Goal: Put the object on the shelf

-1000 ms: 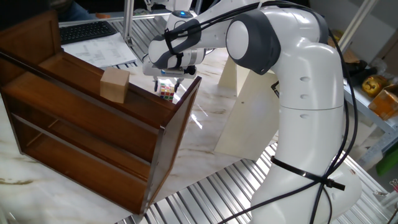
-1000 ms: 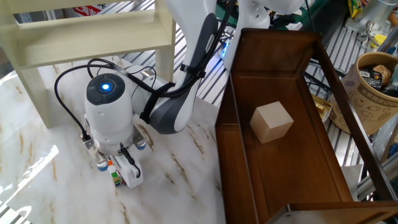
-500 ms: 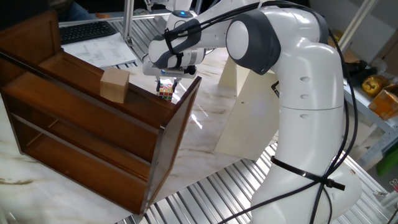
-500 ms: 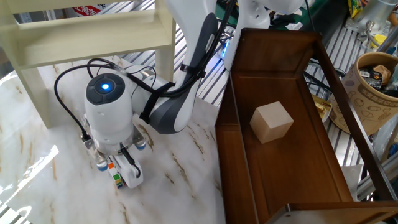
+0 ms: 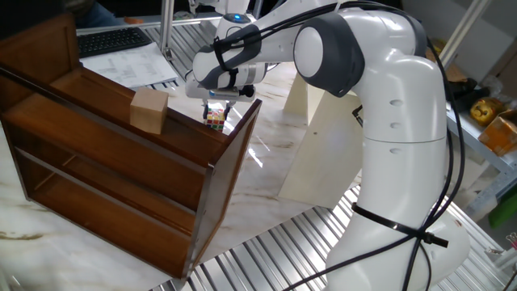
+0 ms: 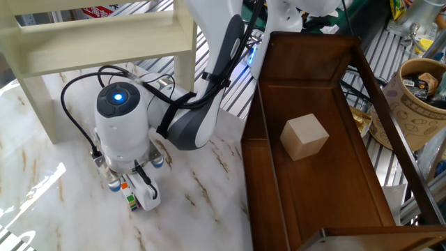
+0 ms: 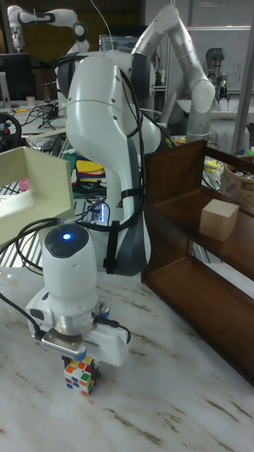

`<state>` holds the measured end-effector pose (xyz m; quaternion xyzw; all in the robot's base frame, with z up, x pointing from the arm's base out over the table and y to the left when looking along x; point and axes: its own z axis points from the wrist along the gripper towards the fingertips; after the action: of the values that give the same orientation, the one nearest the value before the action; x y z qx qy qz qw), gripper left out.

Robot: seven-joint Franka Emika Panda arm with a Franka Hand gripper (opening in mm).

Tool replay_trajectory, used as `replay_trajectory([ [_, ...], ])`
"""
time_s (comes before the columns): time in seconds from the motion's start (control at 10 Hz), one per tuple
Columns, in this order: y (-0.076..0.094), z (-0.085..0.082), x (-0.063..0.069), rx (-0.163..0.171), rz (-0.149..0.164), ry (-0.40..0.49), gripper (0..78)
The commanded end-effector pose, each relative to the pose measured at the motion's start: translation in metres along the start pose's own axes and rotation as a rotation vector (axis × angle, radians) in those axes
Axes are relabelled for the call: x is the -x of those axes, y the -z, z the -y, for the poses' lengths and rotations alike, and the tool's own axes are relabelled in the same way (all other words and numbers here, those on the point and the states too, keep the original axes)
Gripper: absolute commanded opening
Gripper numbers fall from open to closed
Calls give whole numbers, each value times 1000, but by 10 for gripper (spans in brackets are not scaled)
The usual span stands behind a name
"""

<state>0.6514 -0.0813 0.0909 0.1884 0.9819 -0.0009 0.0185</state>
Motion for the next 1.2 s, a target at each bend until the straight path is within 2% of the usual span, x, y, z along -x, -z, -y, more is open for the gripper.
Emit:
replay_trajectory([
  [0.1, 50, 4, -4, -6, 1, -6, 14],
  [0.4, 58, 2, -5, -6, 3, -10, 14],
  [0.8, 105, 4, -4, -4, 1, -9, 14],
  [1.2, 129, -1, -8, -4, 0, -26, 14],
])
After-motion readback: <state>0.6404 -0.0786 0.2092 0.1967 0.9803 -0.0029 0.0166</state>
